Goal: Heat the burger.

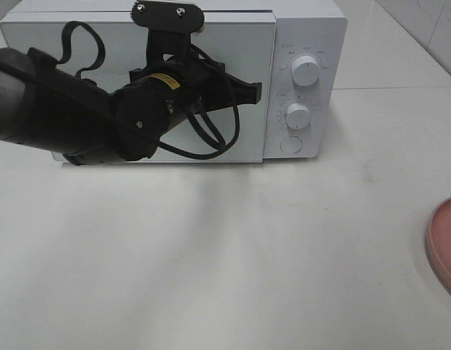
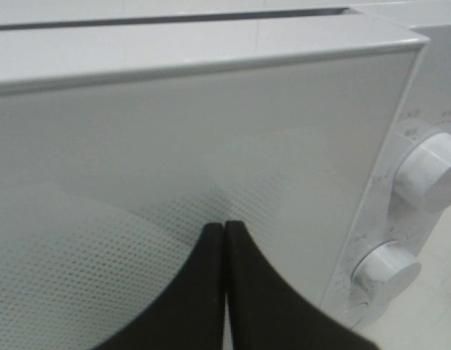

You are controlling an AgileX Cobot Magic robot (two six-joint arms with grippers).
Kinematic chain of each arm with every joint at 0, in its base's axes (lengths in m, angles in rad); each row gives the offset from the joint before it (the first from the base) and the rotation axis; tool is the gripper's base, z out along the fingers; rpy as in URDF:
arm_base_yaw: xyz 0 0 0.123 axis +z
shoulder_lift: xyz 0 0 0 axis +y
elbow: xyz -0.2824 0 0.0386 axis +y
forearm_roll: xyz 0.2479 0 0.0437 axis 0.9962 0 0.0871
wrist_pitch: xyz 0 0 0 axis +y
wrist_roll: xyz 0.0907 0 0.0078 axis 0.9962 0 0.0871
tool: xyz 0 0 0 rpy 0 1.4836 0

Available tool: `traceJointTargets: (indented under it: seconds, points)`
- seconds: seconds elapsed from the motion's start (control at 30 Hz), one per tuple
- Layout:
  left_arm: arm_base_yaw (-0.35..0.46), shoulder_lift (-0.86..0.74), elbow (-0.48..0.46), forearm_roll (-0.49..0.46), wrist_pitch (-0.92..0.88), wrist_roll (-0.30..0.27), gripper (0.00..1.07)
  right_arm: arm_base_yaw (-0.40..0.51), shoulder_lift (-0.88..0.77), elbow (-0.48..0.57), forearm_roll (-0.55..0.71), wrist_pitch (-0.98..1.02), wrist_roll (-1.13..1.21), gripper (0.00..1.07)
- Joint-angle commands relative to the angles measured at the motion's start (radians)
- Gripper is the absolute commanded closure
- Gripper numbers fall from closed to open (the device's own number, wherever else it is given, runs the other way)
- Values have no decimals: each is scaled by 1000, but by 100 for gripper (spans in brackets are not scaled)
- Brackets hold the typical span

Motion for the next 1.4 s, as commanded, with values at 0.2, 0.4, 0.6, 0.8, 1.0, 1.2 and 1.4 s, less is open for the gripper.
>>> traceJointTargets:
  seconds: [0.2, 0.4, 0.6, 0.8, 1.0, 1.2, 1.4]
  points:
    - [21, 54, -84, -95, -47, 66, 107, -6, -26, 2, 3, -1, -4, 32]
    - [7, 23, -84, -91, 14, 104, 107, -6, -26, 2, 3, -1, -4, 32]
    - [-64, -31, -44, -95, 95, 168, 107, -6, -26, 2, 3, -1, -4, 32]
    - [-89, -80, 19, -111, 225, 174, 107, -6, -26, 2, 3, -1, -4, 32]
    - [-88, -132, 25, -110, 539, 224, 99, -6, -26, 2, 3, -1, -4, 32]
    - [-76, -166, 25, -62, 721, 222, 73, -6, -26, 2, 3, -1, -4, 32]
    - [-13, -204, 24, 29, 961, 130, 14, -6, -26, 2, 3, -1, -4, 32]
